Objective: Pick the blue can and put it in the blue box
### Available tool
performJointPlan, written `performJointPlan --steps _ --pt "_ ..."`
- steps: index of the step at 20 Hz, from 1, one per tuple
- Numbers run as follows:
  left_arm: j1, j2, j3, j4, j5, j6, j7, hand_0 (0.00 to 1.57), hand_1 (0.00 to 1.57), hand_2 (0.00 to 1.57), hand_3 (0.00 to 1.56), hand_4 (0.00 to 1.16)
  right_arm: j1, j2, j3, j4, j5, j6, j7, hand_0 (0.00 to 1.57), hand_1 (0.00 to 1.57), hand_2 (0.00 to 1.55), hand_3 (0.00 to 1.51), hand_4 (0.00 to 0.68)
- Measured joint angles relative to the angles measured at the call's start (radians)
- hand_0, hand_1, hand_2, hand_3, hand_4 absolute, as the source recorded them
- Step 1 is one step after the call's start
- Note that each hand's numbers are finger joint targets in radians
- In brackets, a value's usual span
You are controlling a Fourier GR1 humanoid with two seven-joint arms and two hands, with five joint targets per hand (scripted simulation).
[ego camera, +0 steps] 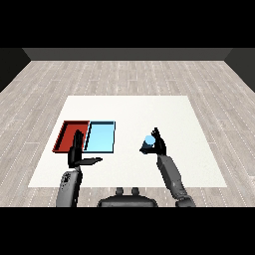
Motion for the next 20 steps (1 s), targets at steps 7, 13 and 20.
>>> performJointPlan --steps 7,13,20 --pt "0.013 -0.002 -0.006 -0.011 -0.005 0.002 -0.007 0.00 0.00 0.00 0.00 0.00 -0.012 0.007 0.007 0.016 -0.006 -0.015 0.010 0.00 0.00 0.00 0.00 0.000" --pt "-0.003 0.005 0.005 -0.006 0.008 -0.005 0.005 0.00 0.00 0.00 0.00 0.00 -0.067 0.010 0.016 0.102 -0.032 -0.059 -0.035 0.88 0.88 1.08 0.95 0.000" --pt "-0.015 0.003 0.004 -0.001 0.014 -0.009 0.014 0.00 0.00 0.00 0.00 0.00 -0.113 0.006 0.051 0.149 -0.027 -0.202 0.002 1.47 1.47 1.46 1.44 0.554"
